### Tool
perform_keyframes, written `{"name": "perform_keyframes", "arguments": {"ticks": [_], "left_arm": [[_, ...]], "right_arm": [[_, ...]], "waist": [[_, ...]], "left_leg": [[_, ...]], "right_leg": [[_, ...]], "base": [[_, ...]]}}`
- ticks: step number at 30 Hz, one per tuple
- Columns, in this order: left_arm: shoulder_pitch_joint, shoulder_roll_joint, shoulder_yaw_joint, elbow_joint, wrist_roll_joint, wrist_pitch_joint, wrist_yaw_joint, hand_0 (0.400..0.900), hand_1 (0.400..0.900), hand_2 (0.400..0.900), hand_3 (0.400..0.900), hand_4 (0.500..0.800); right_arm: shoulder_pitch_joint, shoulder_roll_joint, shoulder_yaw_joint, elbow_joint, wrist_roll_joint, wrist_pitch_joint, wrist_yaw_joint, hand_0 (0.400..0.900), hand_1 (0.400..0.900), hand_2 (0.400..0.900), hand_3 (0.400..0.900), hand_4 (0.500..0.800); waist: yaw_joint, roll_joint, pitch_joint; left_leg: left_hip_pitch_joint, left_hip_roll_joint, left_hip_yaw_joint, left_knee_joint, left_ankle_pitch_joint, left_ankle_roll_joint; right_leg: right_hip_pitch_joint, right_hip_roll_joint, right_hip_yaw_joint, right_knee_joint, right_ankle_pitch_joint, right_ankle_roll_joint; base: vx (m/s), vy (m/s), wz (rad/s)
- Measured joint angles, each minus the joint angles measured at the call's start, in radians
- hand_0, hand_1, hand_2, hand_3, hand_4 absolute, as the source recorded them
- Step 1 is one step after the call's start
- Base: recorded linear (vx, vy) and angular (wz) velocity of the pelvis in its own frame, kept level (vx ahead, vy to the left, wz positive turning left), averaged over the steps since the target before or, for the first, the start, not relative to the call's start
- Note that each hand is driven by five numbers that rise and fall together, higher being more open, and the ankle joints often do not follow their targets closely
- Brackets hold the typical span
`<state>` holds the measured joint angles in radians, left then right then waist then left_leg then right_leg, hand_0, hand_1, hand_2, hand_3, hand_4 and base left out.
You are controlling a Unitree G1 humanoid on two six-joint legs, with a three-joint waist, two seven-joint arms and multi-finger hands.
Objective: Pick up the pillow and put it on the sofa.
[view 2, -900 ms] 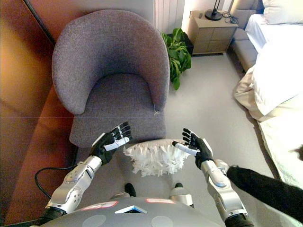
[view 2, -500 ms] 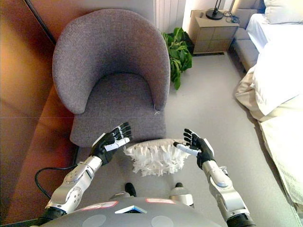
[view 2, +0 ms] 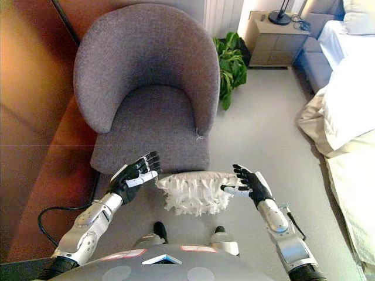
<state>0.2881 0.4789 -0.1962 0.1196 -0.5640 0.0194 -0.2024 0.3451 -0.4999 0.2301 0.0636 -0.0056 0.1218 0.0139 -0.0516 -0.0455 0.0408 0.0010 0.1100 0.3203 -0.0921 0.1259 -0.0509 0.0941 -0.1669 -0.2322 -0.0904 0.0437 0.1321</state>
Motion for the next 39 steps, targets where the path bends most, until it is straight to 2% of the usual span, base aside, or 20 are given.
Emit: {"name": "perform_keyframes", "arguments": {"ticks": [7, 9, 11, 13, 15, 16, 18, 19, 20, 23, 28, 31, 39], "left_arm": [[-0.02, 0.029, 0.004, 0.0, -0.001, -0.001, -0.018, 0.9, 0.9, 0.9, 0.9, 0.8], [-0.076, 0.042, -0.004, -0.001, -0.002, -0.01, -0.025, 0.9, 0.9, 0.9, 0.9, 0.8], [-0.143, 0.061, -0.008, -0.001, -0.009, -0.045, -0.032, 0.9, 0.9, 0.9, 0.9, 0.8], [-0.199, 0.096, -0.01, -0.004, -0.026, -0.09, -0.034, 0.9, 0.9, 0.9, 0.9, 0.8], [-0.245, 0.123, -0.01, -0.004, -0.041, -0.114, -0.033, 0.9, 0.9, 0.9, 0.9, 0.8], [-0.26, 0.13, -0.01, -0.005, -0.042, -0.125, -0.032, 0.9, 0.9, 0.9, 0.9, 0.8], [-0.26, 0.13, -0.01, -0.005, -0.042, -0.125, -0.032, 0.9, 0.9, 0.9, 0.9, 0.8], [-0.296, 0.147, -0.01, -0.008, -0.057, -0.154, -0.035, 0.9, 0.9, 0.9, 0.9, 0.8], [-0.3, 0.154, -0.01, -0.012, -0.064, -0.157, -0.035, 0.9, 0.9, 0.9, 0.9, 0.8], [-0.343, 0.159, -0.019, -0.021, -0.068, -0.169, -0.047, 0.9, 0.9, 0.9, 0.9, 0.8], [-0.371, 0.179, -0.041, -0.033, -0.071, -0.169, -0.045, 0.9, 0.9, 0.9, 0.9, 0.8], [-0.381, 0.183, -0.051, -0.048, -0.071, -0.168, -0.045, 0.9, 0.9, 0.9, 0.9, 0.8], [-0.391, 0.192, -0.051, -0.055, -0.071, -0.165, -0.047, 0.9, 0.9, 0.9, 0.9, 0.8]], "right_arm": [[-0.114, -0.072, 0.05, 0.045, -0.252, 0.006, -0.017, 0.9, 0.9, 0.9, 0.9, 0.8], [-0.17, -0.097, 0.057, 0.06, -0.288, 0.008, -0.037, 0.9, 0.9, 0.9, 0.9, 0.8], [-0.253, -0.125, 0.073, 0.088, -0.326, 0.007, -0.061, 0.9, 0.9, 0.9, 0.9, 0.8], [-0.335, -0.15, 0.082, 0.102, -0.364, 0.006, -0.086, 0.9, 0.9, 0.9, 0.9, 0.8], [-0.385, -0.17, 0.082, 0.104, -0.399, 0.005, -0.115, 0.9, 0.9, 0.9, 0.9, 0.8], [-0.399, -0.178, 0.08, 0.106, -0.416, 0.004, -0.126, 0.9, 0.9, 0.9, 0.9, 0.8], [-0.399, -0.178, 0.08, 0.106, -0.416, 0.004, -0.126, 0.9, 0.9, 0.9, 0.9, 0.8], [-0.439, -0.207, 0.08, 0.119, -0.441, -0.003, -0.159, 0.9, 0.9, 0.9, 0.9, 0.8], [-0.459, -0.214, 0.086, 0.125, -0.441, -0.002, -0.164, 0.9, 0.9, 0.9, 0.9, 0.8], [-0.509, -0.245, 0.092, 0.141, -0.44, 0.013, -0.195, 0.9, 0.9, 0.9, 0.9, 0.8], [-0.615, -0.254, 0.122, 0.155, -0.44, 0.056, -0.236, 0.9, 0.9, 0.9, 0.9, 0.8], [-0.661, -0.254, 0.122, 0.164, -0.441, 0.077, -0.272, 0.9, 0.9, 0.9, 0.9, 0.8], [-0.689, -0.257, 0.123, 0.183, -0.443, 0.095, -0.266, 0.9, 0.9, 0.9, 0.9, 0.8]], "waist": [[0.013, 0.011, 0.054], [0.029, 0.019, 0.093], [0.031, 0.033, 0.165], [0.039, 0.037, 0.235], [0.054, 0.03, 0.298], [0.061, 0.025, 0.317], [0.061, 0.025, 0.317], [0.069, 0.023, 0.372], [0.081, 0.027, 0.39], [0.084, 0.026, 0.419], [0.084, 0.035, 0.448], [0.086, 0.047, 0.456], [0.092, 0.066, 0.464]], "left_leg": [[-0.055, 0.002, -0.033, 0.021, 0.016, 0.003], [-0.117, 0.014, -0.045, 0.051, 0.02, 0.005], [-0.194, 0.026, -0.069, 0.114, 0.022, 0.013], [-0.281, 0.035, -0.086, 0.204, -0.001, 0.018], [-0.341, 0.04, -0.099, 0.293, -0.033, 0.022], [-0.378, 0.041, -0.105, 0.34, -0.056, 0.018], [-0.378, 0.041, -0.105, 0.34, -0.056, 0.018], [-0.479, 0.04, -0.133, 0.455, -0.095, 0.026], [-0.512, 0.042, -0.14, 0.491, -0.104, 0.024], [-0.646, 0.034, -0.175, 0.617, -0.129, 0.023], [-0.82, 0.043, -0.229, 0.845, -0.201, 0.018], [-0.901, 0.045, -0.245, 0.951, -0.235, 0.017], [-1.037, 0.04, -0.265, 1.119, -0.273, 0.017]], "right_leg": [[-0.046, 0.003, -0.023, 0.019, -0.002, -0.002], [-0.106, 0.004, -0.026, 0.067, -0.008, -0.012], [-0.18, 0.004, -0.033, 0.148, -0.025, -0.024], [-0.28, -0.011, -0.033, 0.283, -0.078, -0.032], [-0.36, -0.037, -0.028, 0.421, -0.138, -0.042], [-0.405, -0.053, -0.021, 0.497, -0.171, -0.044], [-0.405, -0.053, -0.021, 0.497, -0.171, -0.044], [-0.508, -0.09, -0.019, 0.66, -0.246, -0.058], [-0.536, -0.097, -0.021, 0.707, -0.265, -0.064], [-0.659, -0.14, -0.029, 0.867, -0.337, -0.08], [-0.793, -0.163, -0.024, 1.082, -0.433, -0.103], [-0.857, -0.179, -0.015, 1.182, -0.472, -0.106], [-0.992, -0.196, 0.031, 1.362, -0.534, -0.109]], "base": [[-0.05, -0.079, 0.12], [-0.21, -0.1, 0.19], [-0.16, -0.085, 0.13], [-0.06, -0.081, 0.11], [-0.04, -0.083, 0.18], [-0.06, -0.064, 0.17], [-0.03, -0.062, 0.19], [-0.12, -0.163, 0.53], [-0.13, -0.172, 0.56], [-0.08, -0.078, 0.26], [-0.05, -0.048, 0.16], [-0.01, -0.024, 0.1], [0.0, 0.006, 0.06]]}}
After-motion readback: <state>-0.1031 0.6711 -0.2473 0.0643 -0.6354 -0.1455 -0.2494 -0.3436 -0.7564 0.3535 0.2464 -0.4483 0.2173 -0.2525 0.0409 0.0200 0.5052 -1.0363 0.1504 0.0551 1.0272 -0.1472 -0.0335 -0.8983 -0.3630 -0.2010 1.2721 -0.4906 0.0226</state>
